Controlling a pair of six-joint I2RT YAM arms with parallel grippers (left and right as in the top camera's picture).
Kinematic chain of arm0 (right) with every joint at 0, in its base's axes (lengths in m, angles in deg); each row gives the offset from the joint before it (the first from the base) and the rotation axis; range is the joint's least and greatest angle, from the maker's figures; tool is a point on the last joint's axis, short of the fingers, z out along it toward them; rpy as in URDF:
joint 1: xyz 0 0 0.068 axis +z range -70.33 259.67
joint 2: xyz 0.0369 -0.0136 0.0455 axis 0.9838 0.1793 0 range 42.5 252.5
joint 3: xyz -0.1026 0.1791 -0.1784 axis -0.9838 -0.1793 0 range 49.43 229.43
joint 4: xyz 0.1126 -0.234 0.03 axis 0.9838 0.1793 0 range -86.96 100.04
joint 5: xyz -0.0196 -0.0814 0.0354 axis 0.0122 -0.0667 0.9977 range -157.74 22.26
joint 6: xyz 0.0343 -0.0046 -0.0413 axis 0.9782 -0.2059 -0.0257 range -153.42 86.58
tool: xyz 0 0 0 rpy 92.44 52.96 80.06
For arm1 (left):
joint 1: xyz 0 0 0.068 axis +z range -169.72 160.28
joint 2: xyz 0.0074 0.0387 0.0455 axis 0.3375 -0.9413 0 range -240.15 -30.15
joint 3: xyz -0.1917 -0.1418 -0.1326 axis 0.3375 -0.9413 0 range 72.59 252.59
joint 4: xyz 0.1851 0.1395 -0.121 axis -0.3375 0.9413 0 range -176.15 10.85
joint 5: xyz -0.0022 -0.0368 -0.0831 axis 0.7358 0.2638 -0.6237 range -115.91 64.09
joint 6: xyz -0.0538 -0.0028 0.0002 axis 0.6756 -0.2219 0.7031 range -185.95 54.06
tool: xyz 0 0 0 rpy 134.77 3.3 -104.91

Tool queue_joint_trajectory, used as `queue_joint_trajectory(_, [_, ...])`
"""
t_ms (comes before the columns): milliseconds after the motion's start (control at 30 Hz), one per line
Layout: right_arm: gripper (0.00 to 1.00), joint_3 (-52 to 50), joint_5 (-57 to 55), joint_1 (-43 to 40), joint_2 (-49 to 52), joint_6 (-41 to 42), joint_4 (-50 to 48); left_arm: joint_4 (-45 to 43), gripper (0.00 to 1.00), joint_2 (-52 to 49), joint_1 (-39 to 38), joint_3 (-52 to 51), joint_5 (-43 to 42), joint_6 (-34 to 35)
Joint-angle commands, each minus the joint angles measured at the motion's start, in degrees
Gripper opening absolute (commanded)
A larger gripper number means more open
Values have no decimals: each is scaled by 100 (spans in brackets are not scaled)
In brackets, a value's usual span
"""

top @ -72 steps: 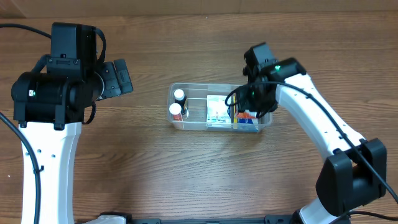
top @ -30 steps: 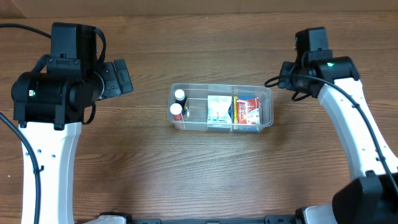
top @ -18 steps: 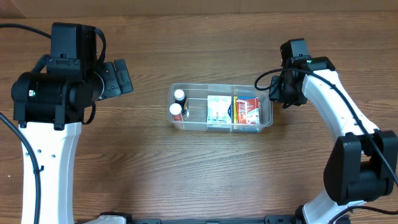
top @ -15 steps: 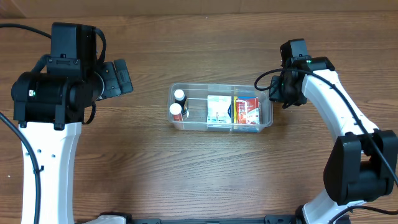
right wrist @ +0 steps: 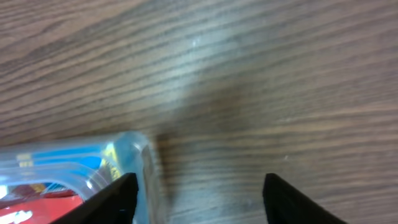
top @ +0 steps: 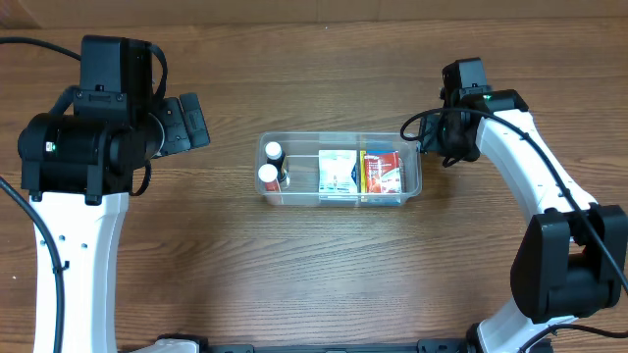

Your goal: Pack container

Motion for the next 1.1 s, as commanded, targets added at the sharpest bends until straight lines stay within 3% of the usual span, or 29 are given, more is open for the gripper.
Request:
queue_joint_trajectory(0, [81,256,-592,20,-37,-20,-52,-9,100,-35,28,-26,79,-107])
queue_joint_trajectory(67, [97,577,-881,20,-46,-22,-24,-28,100,-35,28,-26,79,-107])
queue_joint_trajectory(100, [100,765,-964,20,-63,-22,-26,-48,100,-35,28,-26,79,-107])
queue_joint_trajectory(467, [100,2330,-708,-328,-227,-22,544,-315,100,-35,31,-26,190,-107])
queue_joint_trajectory(533, [94,2334,-616,-476,-321,-15,695,-382,100,-35,31,-26,210,-107])
queue_joint_trajectory(567, [78,2334,-619,-564,-380,-17,807,-437,100,-35,31,-26,232,-105])
queue_joint_trajectory(600, [68,2334,-584,-634,-437,-15,876,-461,100,-35,33,-26,234,-107])
queue_joint_trajectory(667, [30,2334,-326,-813,-645,-20,981,-455,100,-35,37,-26,278,-118])
queue_joint_trajectory(700, [23,2334,-251,-861,-721,-20,1023,-446,100,-35,37,-28,308,-129])
queue_joint_trajectory(900, [22,2216,-186,-986,-1213,-17,1484,-345,100,-24,37,-271,361,-122])
queue_joint_trajectory(1067, [22,1585,-188,-942,-1943,-20,1539,-638,100,203,35,-1056,181,-120])
